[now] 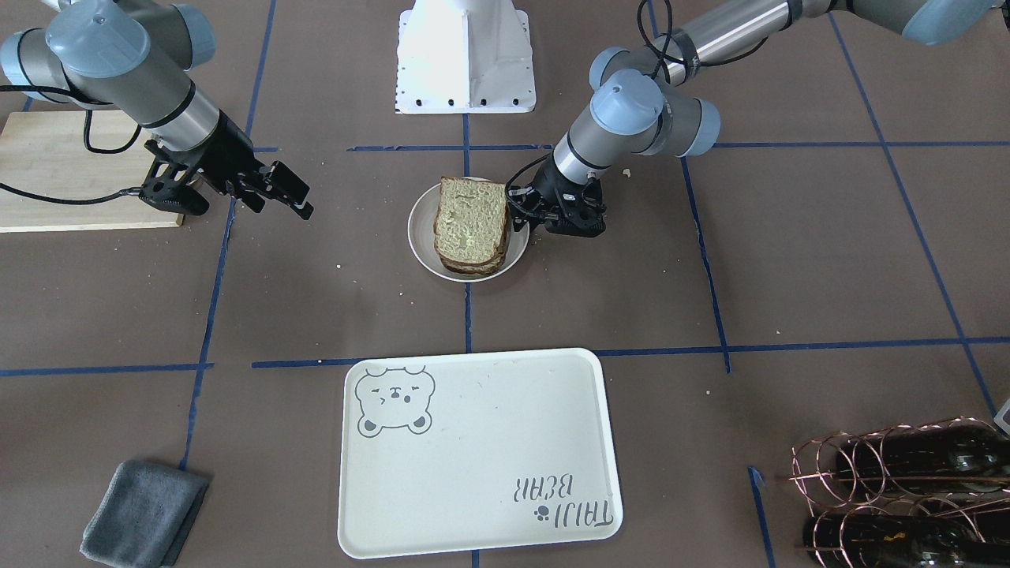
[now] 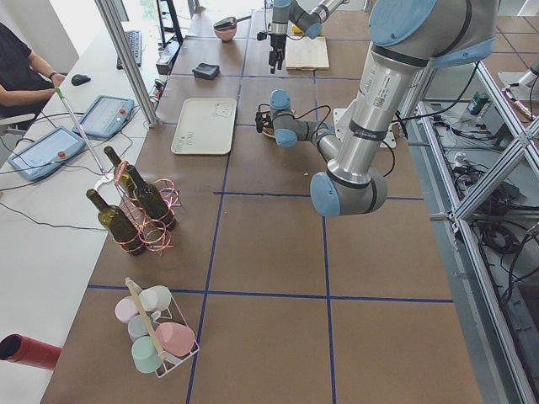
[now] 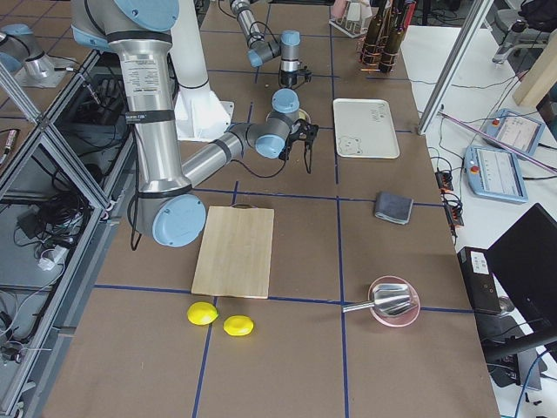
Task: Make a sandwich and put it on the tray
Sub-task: 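Grasp the rim of the white plate with the left gripper, then lift the plate with the left gripper and set it on the bear tray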
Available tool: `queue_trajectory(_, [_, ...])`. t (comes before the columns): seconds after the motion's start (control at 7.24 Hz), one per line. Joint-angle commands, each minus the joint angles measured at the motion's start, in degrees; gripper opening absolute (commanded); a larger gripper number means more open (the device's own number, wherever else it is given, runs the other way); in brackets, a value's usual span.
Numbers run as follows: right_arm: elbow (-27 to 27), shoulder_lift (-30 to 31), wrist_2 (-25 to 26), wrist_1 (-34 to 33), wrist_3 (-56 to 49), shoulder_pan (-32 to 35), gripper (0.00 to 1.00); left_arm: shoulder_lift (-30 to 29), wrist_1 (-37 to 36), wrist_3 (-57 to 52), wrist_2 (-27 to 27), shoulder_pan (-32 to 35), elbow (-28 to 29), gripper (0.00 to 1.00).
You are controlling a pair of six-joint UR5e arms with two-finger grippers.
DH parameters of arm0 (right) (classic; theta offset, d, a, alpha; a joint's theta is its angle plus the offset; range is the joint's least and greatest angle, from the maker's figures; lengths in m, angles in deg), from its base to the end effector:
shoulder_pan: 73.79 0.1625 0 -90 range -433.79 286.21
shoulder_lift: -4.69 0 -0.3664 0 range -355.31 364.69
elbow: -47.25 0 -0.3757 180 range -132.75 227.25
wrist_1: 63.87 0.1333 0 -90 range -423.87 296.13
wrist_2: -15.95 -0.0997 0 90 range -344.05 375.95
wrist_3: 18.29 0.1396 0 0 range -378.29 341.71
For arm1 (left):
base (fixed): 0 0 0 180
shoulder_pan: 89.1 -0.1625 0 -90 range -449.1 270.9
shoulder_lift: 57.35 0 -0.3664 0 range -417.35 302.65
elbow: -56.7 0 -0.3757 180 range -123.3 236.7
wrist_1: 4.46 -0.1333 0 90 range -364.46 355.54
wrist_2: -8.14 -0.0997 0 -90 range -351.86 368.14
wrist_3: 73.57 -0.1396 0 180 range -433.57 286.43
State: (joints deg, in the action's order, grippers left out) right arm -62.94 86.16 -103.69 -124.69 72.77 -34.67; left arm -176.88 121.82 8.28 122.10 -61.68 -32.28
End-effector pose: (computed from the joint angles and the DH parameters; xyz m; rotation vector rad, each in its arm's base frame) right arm -0.3781 -0.3903 0.3243 -0.1249 -1.0906 0.3689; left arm 0.5582 -0.3759 0.2661 -0.0144 1.1711 -0.0606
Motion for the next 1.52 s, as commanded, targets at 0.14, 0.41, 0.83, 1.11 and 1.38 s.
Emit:
queue_trajectory(0.14, [0.24, 0.0, 0.02, -0.09, 0.0, -0.09, 1.0, -0.44, 1.68, 0.42, -0.15, 0.09, 0.83, 0.0])
queue_trajectory(0.41, [-0.02, 0.26, -0.07, 0.0, 0.0, 0.26, 1.0, -0.53, 5.54, 10.44, -0.15, 1.14, 0.83, 0.0])
queue_trajectory(0.83, [-1.16, 2.55, -0.24, 0.09, -0.09, 0.26, 1.0, -3.41, 6.61, 30.87, -0.84, 4.03, 1.87, 0.0])
queue_trajectory(1.11, [-3.18, 4.3, -0.24, 0.09, -0.09, 0.52, 1.0, -9.81, 11.13, 40.16, -12.13, 4.3, 8.34, 0.0])
queue_trajectory(1.38, [-3.63, 4.83, -0.24, 0.09, -0.09, 0.96, 1.0, -14.4, 14.95, 41.72, -18.49, 5.53, 17.67, 0.0])
